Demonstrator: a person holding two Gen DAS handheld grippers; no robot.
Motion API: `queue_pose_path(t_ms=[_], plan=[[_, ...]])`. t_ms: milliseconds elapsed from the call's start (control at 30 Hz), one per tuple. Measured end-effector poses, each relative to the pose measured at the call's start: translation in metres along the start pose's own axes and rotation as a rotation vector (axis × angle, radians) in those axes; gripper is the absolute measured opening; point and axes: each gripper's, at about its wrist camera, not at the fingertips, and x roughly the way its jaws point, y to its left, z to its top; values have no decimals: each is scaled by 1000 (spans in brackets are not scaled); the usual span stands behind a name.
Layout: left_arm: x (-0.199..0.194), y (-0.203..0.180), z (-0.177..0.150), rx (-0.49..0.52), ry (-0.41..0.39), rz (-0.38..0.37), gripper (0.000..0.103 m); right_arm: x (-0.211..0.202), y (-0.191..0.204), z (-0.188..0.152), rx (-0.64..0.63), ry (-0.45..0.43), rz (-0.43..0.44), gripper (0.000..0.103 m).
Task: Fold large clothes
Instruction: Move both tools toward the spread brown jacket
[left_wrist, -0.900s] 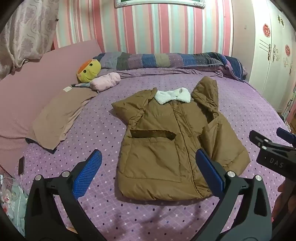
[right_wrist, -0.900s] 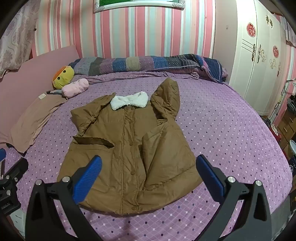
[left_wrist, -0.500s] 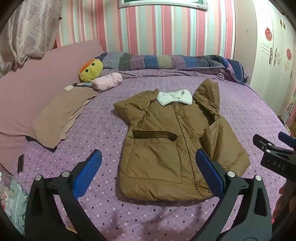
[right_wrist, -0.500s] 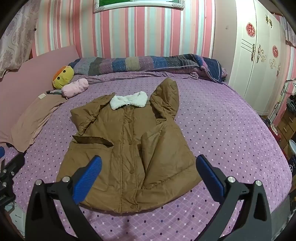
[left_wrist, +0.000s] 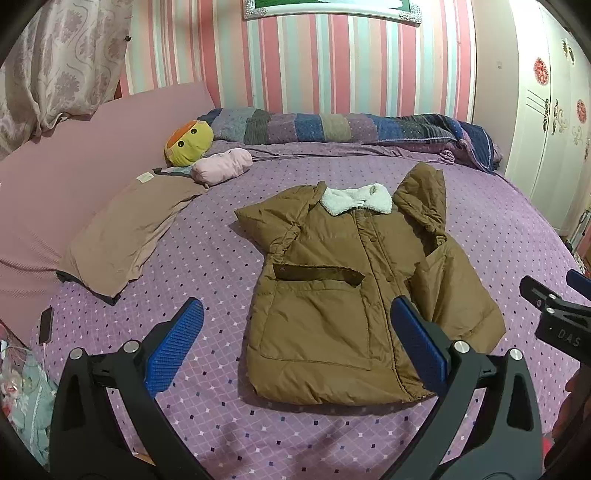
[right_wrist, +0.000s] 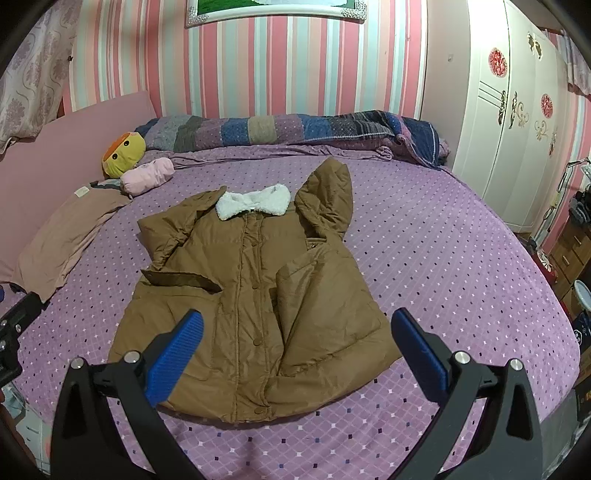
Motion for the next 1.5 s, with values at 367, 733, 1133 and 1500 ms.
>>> queue_pose_path(t_ms=[367,733,1133,1500], plan=[[5,6,-2,-21,34,21,100,3,-3,-2,2,7,11,102],[3,13,-2,-33,45,44,100,4,2,0,-26,-1,34,101],[1,20,-3,-53,45,39,100,4,11,-1,-50,10,51,102],[3,20,-5,-54,48,34,100,5,6,-3,-25,8,47,101]])
